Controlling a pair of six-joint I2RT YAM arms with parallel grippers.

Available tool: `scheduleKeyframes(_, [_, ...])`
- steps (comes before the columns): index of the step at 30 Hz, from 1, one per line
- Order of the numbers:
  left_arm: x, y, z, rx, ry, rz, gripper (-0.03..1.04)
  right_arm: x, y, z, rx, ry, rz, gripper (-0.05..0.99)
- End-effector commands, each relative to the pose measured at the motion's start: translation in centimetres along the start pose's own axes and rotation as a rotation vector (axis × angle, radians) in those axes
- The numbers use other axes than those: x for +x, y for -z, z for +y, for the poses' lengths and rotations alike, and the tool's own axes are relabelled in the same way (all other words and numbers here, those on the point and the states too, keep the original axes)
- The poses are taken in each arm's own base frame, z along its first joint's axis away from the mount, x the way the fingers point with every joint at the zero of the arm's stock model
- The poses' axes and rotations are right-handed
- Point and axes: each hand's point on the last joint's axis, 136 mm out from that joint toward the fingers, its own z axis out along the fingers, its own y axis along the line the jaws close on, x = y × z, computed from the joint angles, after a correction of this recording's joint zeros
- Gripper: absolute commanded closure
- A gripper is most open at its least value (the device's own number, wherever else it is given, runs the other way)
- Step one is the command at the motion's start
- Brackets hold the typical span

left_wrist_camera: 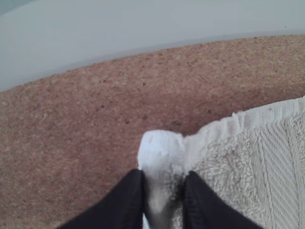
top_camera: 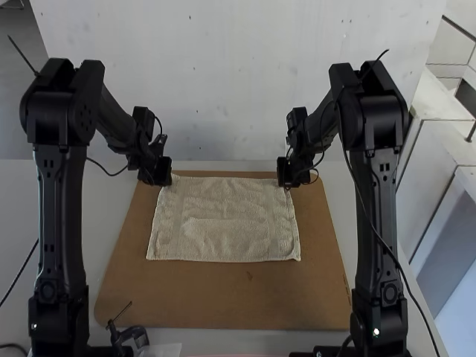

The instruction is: Fold the towel.

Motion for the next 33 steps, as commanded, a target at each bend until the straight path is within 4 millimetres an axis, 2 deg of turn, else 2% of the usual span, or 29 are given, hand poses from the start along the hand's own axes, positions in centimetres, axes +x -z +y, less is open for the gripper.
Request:
scheduleKeyframes(1, [-0.4,-0.5,0.7,-0.008,0.015,-0.016,0.93,0.8,0.5,1.3,-0.038,0.011,0.015,0.91])
scheduleKeyframes(4, [-0.5,-0.5,0.8,-0.01,0.014,-0.027,0.99,0.7,0.4,1.2,-0.039,0.01,0.005,0.91])
scheduleKeyframes(13, [-0.8,-0.4,0.9,-0.014,0.013,-0.048,0.99,0.3,0.6,1.0,-0.039,0.003,-0.023,0.91])
scheduleKeyframes(19, [-0.1,0.3,0.7,-0.012,0.013,-0.042,0.99,-1.0,2.3,1.3,-0.044,0.003,-0.064,0.91])
scheduleKeyframes(25, [-1.0,2.4,0.6,-0.017,0.009,-0.076,0.99,-2.1,4.1,1.4,-0.047,-0.003,-0.104,0.91])
scheduleKeyframes(33, [-0.9,3.6,0.0,-0.011,0.001,-0.088,0.99,-3.1,5.9,1.5,-0.05,-0.009,-0.165,0.91])
